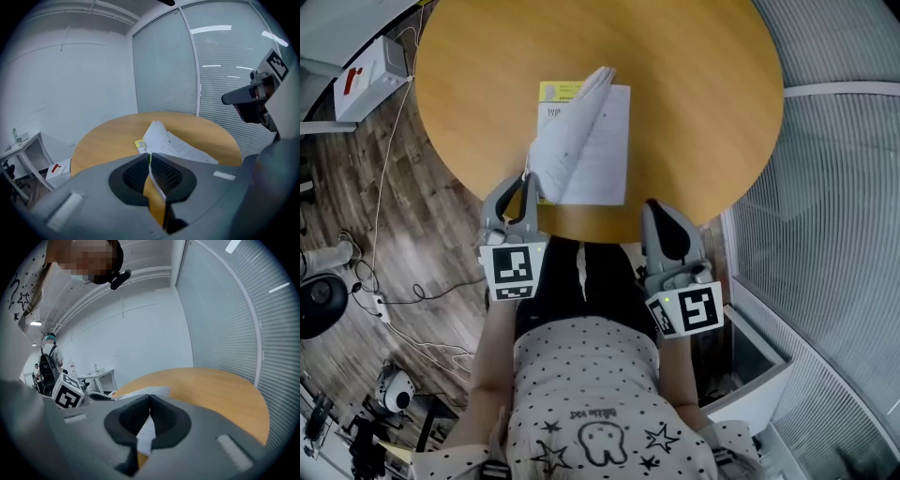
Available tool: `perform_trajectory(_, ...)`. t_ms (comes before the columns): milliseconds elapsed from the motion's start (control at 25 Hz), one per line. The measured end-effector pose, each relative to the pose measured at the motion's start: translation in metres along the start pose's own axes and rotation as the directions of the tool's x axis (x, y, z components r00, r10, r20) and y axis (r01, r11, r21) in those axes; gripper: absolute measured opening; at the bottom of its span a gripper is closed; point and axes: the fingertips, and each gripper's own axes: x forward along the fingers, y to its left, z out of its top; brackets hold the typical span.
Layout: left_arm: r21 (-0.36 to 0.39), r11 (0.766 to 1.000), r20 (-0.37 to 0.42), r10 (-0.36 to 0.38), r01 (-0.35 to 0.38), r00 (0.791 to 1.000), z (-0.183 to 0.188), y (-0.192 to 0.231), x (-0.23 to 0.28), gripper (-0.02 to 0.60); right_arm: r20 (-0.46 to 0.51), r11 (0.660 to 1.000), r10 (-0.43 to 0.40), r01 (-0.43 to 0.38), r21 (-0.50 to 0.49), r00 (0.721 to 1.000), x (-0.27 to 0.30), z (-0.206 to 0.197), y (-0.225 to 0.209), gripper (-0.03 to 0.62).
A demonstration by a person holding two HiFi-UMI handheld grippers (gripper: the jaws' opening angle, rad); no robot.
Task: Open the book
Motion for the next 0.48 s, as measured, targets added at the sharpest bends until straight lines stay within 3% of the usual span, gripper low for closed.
perform_trajectory(480, -0.046, 0.994, -0.013, 0.101, -0.101, 0.995, -0.016, 0.042, -0.019, 0.025, -0.003, 0.998, 0.059, -0.059, -0.006, 0.998, 0.018, 0.004, 0.023, 0.004)
